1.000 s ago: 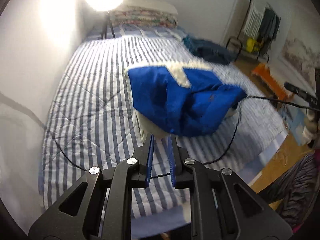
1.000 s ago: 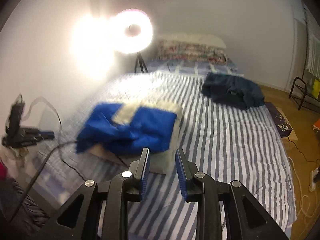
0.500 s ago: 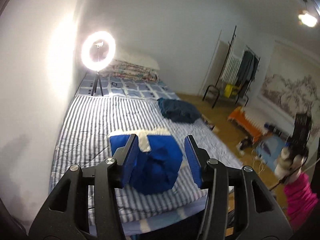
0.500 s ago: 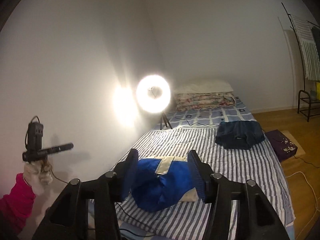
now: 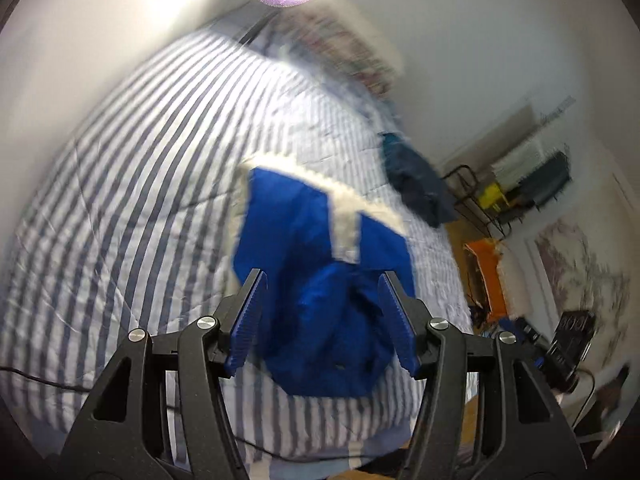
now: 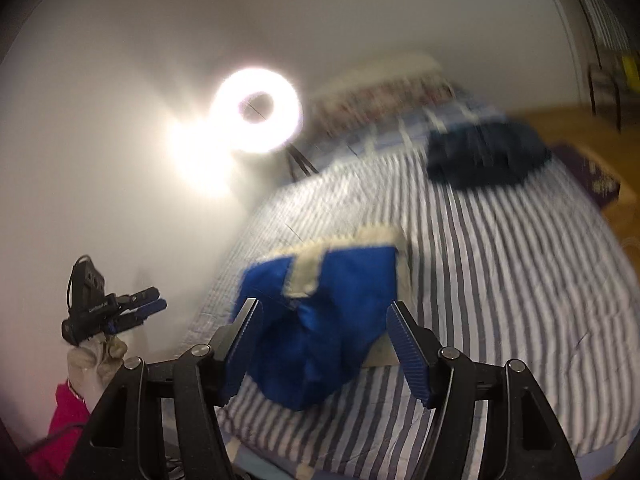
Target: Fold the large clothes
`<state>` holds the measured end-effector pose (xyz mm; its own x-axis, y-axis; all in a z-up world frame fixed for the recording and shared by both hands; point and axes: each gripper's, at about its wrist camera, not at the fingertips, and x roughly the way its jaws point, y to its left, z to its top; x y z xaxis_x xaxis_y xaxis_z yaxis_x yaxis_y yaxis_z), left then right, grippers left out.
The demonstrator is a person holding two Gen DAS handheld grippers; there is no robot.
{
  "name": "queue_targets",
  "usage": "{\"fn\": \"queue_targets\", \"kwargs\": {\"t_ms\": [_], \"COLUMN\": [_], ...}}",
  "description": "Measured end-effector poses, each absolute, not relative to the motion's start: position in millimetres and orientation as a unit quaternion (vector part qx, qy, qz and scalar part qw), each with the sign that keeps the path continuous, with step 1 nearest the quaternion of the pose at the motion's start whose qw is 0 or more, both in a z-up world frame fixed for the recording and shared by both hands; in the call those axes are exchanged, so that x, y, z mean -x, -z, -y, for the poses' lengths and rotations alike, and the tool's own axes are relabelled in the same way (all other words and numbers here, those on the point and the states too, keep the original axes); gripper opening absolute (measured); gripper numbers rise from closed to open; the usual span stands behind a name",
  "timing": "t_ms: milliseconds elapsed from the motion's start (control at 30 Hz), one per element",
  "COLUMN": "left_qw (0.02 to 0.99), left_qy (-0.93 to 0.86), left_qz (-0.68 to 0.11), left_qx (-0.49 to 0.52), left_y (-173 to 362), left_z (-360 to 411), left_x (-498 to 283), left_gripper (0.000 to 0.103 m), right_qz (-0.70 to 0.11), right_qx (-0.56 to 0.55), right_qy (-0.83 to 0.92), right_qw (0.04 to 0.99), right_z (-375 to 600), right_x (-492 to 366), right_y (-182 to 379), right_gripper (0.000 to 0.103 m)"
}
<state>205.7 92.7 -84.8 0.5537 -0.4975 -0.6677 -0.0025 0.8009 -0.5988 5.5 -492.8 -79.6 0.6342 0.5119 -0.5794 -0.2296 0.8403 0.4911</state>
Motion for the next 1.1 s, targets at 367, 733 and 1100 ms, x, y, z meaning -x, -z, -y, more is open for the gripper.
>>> {"fn": "queue_targets", "kwargs": {"t_ms": [367,733,1100], "left_qw": [0.783,0.756,0.782], "left_qy": [0.144,0.216,0.151], "left_qz": [-0.517,-0.513,-0.563], "left_qx": [0.316,0.345,0.22], "left_y": [182.1,164.3,180.8], "left_z": [-102.2,-72.9,-59.3], "left_x": [-278.0,-261.8,-246.5], "left_gripper": [0.059,0.001,0.005], "right_qz": [-0.494,-0.485,-0.523], "right_qx": [-0.239,-0.249,-0.146], "right_qy": [-0.18,-0.22,-0.175], "right_qw": [0.816,0.809,0.821], "right_z": [482.8,487.4,470.1], "right_x": [-95.5,-113.6,-112.6], "right_y": [202.8,193.2,212.2], "right_gripper": [0.065,0.003,0.005]}}
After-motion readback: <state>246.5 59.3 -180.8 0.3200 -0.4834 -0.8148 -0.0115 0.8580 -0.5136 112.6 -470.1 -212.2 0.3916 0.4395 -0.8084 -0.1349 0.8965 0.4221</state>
